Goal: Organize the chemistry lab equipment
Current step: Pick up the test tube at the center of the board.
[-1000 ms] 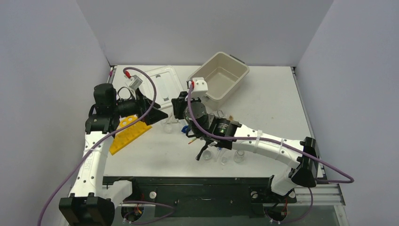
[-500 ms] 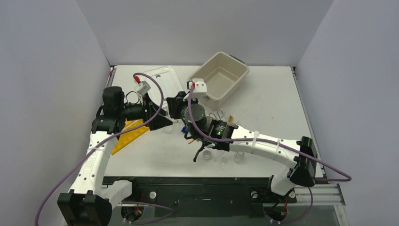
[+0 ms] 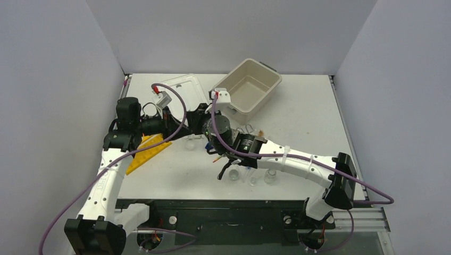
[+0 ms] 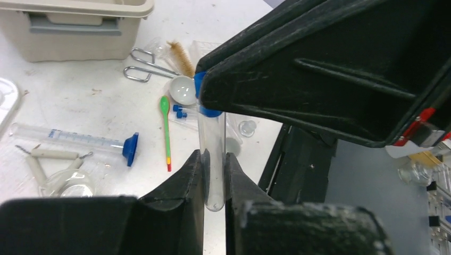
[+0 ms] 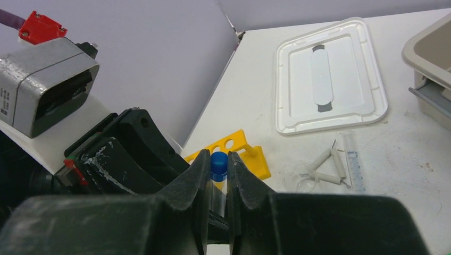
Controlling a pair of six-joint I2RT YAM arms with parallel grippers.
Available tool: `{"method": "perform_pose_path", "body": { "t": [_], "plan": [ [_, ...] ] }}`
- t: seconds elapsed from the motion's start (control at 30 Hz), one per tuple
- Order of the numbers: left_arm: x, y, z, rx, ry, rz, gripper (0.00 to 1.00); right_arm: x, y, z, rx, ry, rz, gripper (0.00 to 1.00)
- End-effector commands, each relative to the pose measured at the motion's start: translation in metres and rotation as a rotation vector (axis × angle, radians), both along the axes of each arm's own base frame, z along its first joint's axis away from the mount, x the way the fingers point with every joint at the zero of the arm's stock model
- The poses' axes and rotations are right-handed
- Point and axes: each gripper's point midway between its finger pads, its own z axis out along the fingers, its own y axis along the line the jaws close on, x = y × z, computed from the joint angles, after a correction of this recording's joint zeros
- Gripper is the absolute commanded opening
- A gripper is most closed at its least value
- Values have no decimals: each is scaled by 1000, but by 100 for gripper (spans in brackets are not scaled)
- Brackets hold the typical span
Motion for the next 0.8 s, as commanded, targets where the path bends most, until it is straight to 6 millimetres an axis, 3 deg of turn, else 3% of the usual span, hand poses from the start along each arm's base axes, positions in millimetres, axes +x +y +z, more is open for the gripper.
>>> {"method": "perform_pose_path", "body": {
  "t": [0.0,0.17,0.33,0.37,0.4,0.47,0.77],
  "plan": [
    [17,10,14,80,-145,70,0,-7,9,13,71,41,100,0],
    [19,19,4,163,-183,99,0,1,3,7,68,137,213,5],
    [20,25,-4,222,-209,115,0,0,-8,0,-12,210,298,34],
    [19,25,-4,225,-212,112,0,-2,-8,9,-16,199,324,36],
    [17,25,-7,225,-204,105,0,-4,-9,3,-46,219,332,44],
    [14,24,-9,225,-206,97,0,-7,-7,13,-70,224,360,51],
    [5,24,-11,249,-224,85,0,-13,13,-13,-142,320,445,53]
  ]
}}
